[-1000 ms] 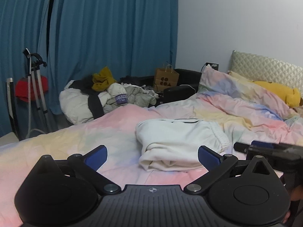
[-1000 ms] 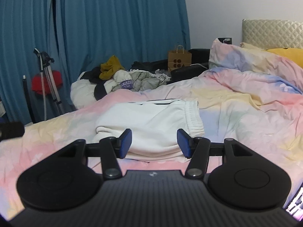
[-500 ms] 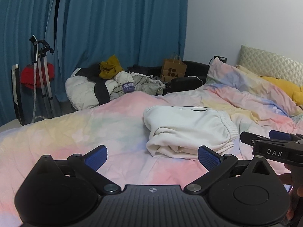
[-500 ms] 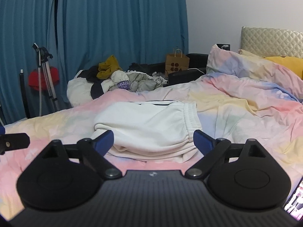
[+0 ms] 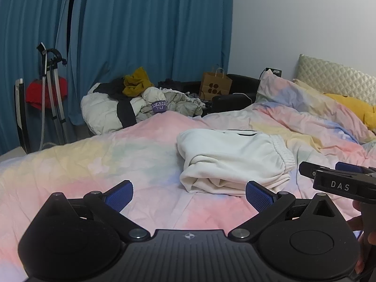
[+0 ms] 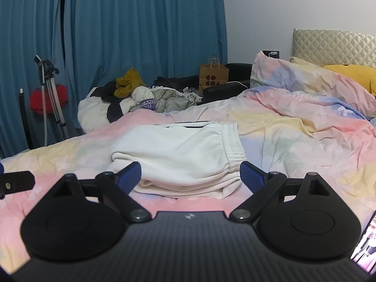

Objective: Fold clothes

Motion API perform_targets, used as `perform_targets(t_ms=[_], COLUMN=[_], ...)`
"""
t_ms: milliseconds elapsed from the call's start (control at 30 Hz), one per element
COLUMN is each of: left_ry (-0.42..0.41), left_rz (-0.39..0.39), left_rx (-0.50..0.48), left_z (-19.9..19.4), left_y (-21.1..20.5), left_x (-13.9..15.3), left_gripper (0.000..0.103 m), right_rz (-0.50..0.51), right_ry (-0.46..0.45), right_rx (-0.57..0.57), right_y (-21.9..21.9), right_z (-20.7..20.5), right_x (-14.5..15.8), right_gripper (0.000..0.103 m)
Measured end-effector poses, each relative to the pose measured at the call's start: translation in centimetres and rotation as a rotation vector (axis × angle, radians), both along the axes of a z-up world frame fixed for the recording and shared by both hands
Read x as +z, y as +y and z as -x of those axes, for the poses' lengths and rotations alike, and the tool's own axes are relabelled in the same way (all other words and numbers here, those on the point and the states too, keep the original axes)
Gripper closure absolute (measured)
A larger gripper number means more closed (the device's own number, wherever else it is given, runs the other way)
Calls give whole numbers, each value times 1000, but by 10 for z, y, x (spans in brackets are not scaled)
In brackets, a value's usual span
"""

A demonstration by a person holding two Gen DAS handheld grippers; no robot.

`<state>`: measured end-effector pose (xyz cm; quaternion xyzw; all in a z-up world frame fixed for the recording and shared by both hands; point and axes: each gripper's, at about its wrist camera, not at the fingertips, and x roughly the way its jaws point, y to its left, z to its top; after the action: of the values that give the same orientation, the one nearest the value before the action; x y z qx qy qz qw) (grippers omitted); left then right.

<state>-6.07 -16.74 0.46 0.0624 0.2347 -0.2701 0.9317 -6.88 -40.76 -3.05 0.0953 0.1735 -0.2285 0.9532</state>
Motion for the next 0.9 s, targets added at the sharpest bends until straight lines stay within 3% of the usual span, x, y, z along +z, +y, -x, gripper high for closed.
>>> perform_targets(t_ms=[900], left_ry=[-7], left_rz=[-20], left_rx=[19], left_z=[1], left_y=[4], left_x=[-1], left_gripper=[0], right_rz=[15], right_ry=[11], right_rx=[-8], right_y=[5], right_z=[-1], right_x=[1], right_gripper=[11])
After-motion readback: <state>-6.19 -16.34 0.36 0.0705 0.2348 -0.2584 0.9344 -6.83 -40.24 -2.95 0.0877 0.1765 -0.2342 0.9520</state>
